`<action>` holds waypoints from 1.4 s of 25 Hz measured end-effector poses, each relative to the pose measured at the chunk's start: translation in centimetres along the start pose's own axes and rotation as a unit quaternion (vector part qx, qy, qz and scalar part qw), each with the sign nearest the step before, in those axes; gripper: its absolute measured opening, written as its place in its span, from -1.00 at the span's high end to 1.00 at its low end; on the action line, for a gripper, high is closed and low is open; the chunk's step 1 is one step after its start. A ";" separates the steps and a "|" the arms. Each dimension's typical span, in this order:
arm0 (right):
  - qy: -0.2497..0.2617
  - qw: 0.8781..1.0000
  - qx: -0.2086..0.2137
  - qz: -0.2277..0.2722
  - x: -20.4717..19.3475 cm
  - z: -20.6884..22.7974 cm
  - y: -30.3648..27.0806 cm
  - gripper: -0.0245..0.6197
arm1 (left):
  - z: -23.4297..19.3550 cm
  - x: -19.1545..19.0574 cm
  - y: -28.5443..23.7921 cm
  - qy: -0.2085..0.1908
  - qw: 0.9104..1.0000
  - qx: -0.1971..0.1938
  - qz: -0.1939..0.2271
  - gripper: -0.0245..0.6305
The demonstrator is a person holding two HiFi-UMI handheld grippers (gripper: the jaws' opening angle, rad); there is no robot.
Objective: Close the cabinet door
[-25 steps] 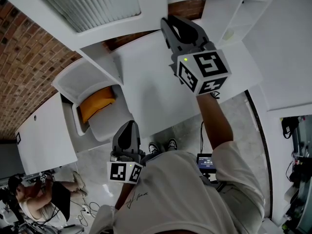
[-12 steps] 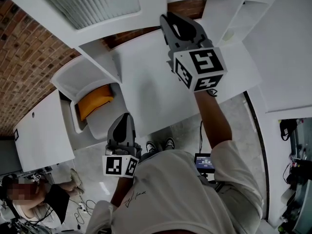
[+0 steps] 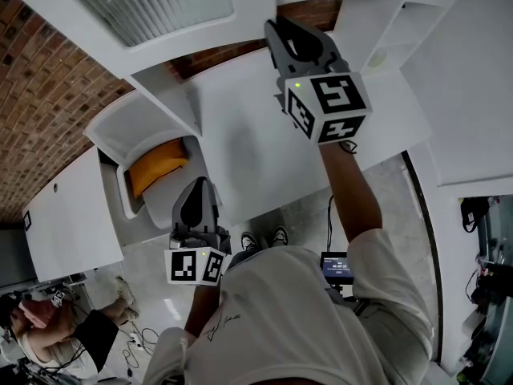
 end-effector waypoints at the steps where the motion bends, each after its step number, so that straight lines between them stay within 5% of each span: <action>1: -0.004 1.000 0.000 -0.001 0.0 0.1 -0.1 0.73 | 0.0 0.0 -0.1 0.000 1.000 0.000 0.000 0.87; 35: -0.007 1.000 -0.015 -0.008 -1.0 1.7 -4.3 0.75 | 0.6 -1.0 0.3 0.010 1.000 -0.007 -0.012 0.87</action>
Point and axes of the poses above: the fingertips, and each gripper's own axes: y backward along the fingers, z to its right, x out of its top, the point moved 2 cm from there along y, backward along the fingers, and after that the axes turned 4 degrees about z, right-handed, at the moved point
